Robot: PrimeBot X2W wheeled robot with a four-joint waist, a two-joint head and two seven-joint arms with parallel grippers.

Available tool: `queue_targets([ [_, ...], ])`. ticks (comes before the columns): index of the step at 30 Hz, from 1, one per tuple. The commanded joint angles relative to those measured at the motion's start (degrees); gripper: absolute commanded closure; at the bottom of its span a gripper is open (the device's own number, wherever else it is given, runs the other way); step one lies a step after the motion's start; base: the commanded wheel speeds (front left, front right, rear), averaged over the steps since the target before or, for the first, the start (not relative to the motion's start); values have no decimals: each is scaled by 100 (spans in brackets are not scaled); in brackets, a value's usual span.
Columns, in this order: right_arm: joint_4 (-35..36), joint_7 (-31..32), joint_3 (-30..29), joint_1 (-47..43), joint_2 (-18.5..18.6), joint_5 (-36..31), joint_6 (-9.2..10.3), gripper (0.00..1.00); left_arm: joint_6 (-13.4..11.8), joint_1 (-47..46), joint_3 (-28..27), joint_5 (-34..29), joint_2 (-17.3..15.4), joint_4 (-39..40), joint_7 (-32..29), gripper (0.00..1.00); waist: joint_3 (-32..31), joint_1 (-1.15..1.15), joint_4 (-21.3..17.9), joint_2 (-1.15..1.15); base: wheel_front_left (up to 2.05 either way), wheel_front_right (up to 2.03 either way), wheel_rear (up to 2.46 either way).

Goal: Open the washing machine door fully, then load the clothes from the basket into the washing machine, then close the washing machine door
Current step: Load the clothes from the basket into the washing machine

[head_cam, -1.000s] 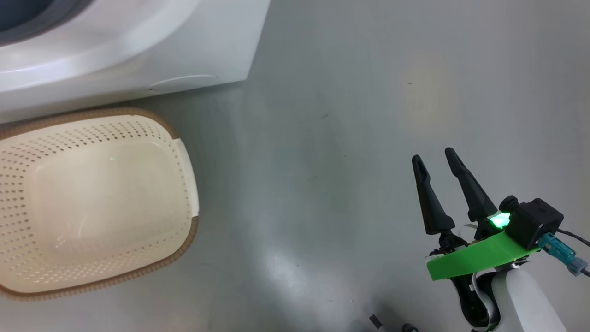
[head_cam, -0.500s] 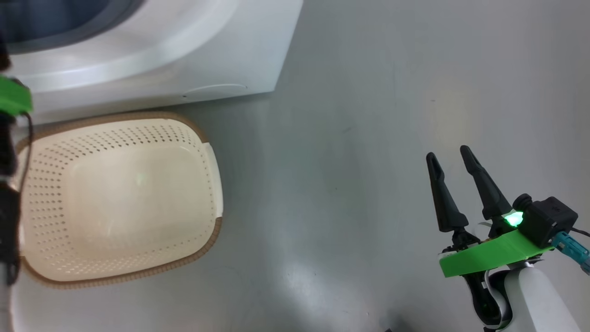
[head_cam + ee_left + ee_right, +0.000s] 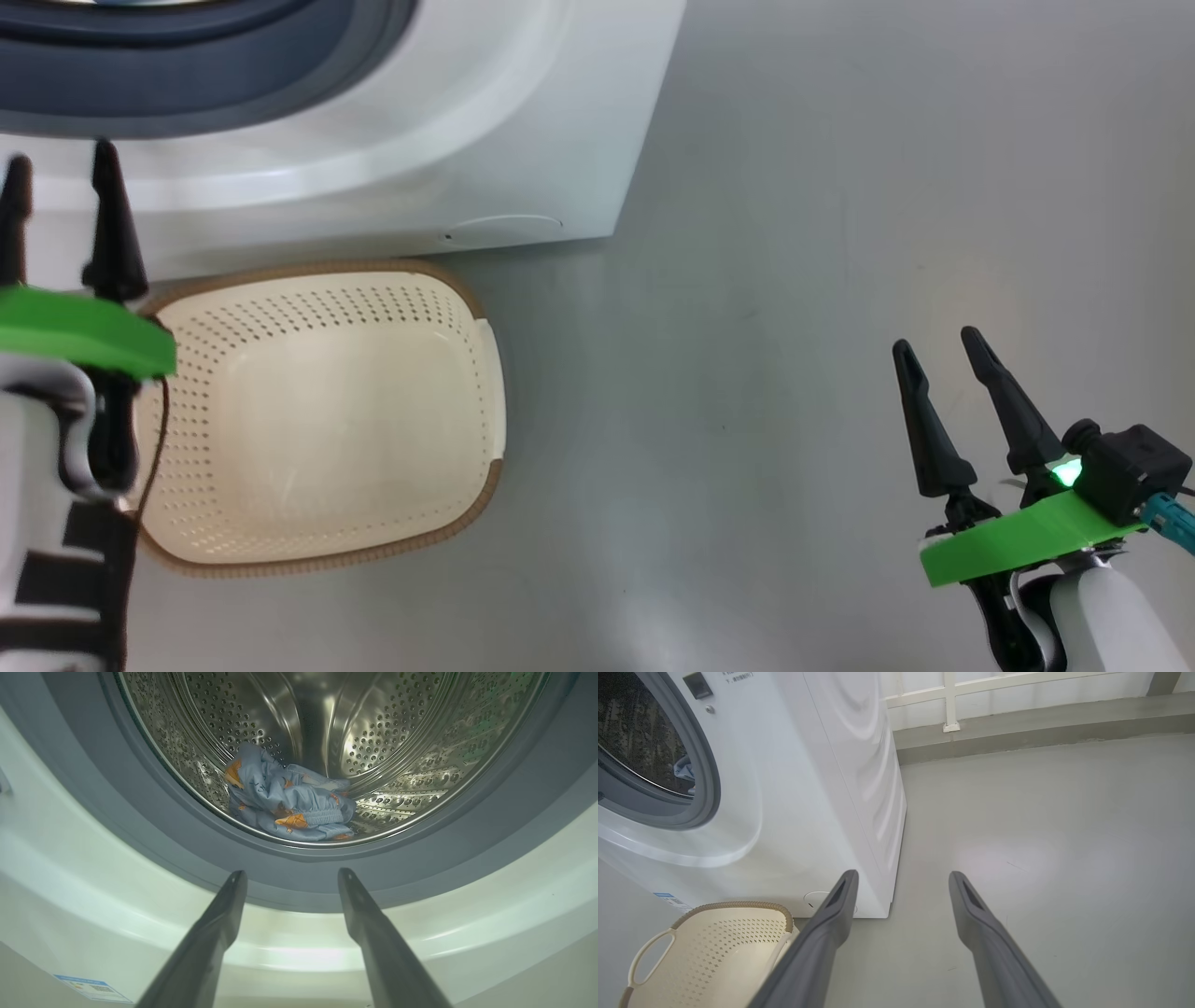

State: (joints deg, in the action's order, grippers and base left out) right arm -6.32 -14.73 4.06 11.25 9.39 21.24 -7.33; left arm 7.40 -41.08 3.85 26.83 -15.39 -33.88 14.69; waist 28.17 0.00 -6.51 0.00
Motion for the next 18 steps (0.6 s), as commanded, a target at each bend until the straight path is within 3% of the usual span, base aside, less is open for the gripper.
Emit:
queue_targets([
  [1,98,-27,86,-193,88,-30,-16,0,9,163,-191,-49,-219,173,30,0,-156,0,106,0,0,0,0],
  [18,-56,-27,18,-686,337,77,-16,0,9,1890,-462,-271,125,1050,30,0,-1086,0,316,0,0,0,0],
])
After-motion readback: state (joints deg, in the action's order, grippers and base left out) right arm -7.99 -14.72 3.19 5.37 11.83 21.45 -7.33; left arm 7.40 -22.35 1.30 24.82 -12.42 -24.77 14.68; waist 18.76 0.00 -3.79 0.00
